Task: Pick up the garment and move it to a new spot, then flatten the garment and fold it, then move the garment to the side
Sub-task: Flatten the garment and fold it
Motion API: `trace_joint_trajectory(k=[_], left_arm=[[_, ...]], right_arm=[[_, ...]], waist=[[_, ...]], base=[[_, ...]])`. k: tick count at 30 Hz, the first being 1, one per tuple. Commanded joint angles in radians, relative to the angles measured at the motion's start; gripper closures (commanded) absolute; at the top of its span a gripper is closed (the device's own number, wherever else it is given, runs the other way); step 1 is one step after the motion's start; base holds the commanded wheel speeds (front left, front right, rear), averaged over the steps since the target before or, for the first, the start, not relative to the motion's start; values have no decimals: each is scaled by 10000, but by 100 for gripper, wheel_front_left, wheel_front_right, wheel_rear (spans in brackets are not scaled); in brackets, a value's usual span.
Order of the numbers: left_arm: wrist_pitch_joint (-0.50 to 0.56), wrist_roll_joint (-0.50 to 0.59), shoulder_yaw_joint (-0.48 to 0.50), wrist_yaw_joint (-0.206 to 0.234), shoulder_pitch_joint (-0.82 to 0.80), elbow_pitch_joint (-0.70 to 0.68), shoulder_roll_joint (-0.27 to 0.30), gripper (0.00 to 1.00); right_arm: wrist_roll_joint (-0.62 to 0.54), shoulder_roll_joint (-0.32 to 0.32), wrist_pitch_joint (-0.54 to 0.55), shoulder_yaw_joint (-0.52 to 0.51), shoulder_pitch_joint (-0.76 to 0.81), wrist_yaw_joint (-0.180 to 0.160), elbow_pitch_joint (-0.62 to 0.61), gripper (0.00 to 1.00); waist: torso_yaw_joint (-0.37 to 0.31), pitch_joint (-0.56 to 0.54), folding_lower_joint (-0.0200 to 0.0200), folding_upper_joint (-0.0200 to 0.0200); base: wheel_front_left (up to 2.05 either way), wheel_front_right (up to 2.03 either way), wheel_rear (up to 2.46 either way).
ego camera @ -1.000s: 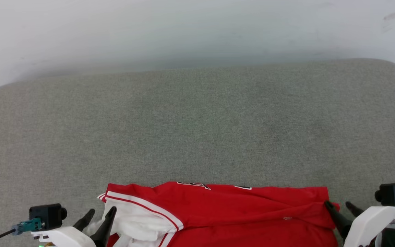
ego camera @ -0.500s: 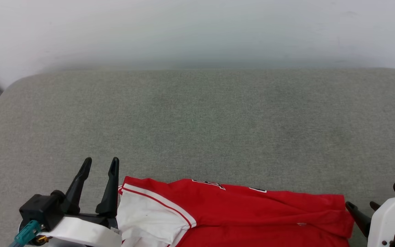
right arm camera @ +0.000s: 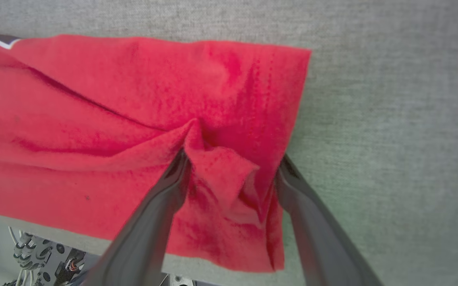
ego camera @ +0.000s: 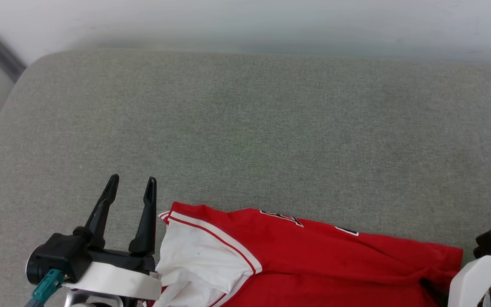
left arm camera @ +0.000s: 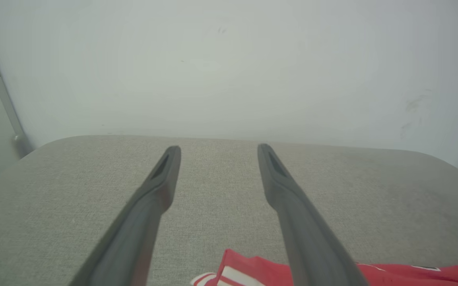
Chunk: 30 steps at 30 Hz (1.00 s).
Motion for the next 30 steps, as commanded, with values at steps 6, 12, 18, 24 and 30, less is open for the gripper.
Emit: trace_joint_trajectory(k=[6, 12, 18, 24, 30], left_arm=[[-45, 163, -116, -91, -196, 183, 49, 0], [168, 364, -271, -13, -117, 272, 218, 0], [430, 488, -176, 271, 129, 162, 435, 0], [587, 507, -34, 541, 362, -140, 571, 0], [640, 571, -46, 682, 395, -290, 598, 0]], right_arm=[[417, 231, 234, 408, -13, -3, 996, 100], [660, -110, -61, 533, -402, -4, 927, 100], [817, -498, 29, 419, -771, -6, 600, 100], [714, -733, 381, -310, -1017, -6, 536, 100], [446, -797, 850, -1945, -1019, -4, 615, 100]], waist=[[-38, -10, 0, 0], [-210, -339, 0, 0], [-543, -732, 0, 0], [-1001, -841, 0, 0], [-1256, -832, 0, 0]], base=[[0, 0, 0], [0, 0, 0], [0, 0, 0], [0, 0, 0], [0, 0, 0]])
